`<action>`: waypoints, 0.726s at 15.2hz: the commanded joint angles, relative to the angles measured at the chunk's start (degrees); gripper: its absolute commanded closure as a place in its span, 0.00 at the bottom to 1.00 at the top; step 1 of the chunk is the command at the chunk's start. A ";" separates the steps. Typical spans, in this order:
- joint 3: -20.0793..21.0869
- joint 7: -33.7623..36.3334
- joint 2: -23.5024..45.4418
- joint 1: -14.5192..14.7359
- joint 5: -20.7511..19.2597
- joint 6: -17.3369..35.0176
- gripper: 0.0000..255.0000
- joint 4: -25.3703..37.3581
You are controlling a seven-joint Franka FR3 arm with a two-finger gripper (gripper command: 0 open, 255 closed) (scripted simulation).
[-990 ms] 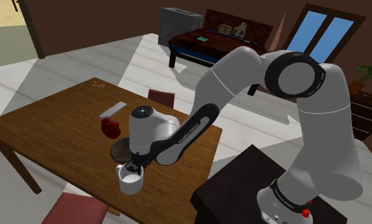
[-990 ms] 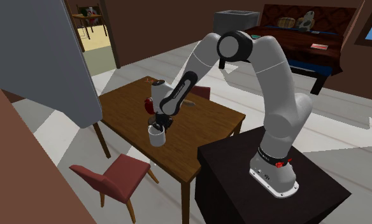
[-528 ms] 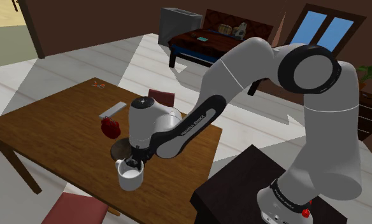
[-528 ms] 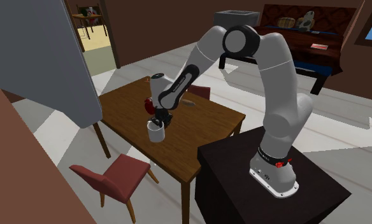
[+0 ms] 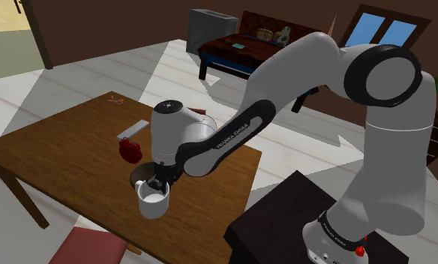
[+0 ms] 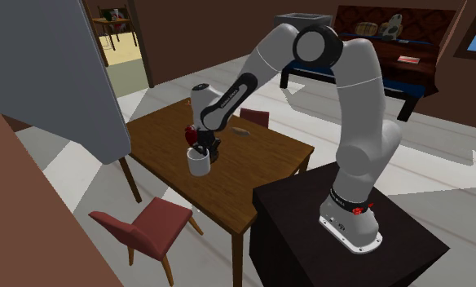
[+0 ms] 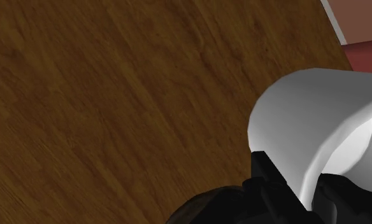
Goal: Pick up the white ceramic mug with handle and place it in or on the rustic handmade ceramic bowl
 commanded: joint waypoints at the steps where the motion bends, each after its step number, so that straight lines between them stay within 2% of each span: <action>1: 0.56 -0.44 -1.28 -0.38 0.76 -1.16 1.00 -0.06; 4: 1.26 -1.12 -2.98 -0.90 1.80 -2.81 1.00 0.02; 11: -0.99 -8.35 3.99 -3.81 1.44 -9.38 1.00 13.57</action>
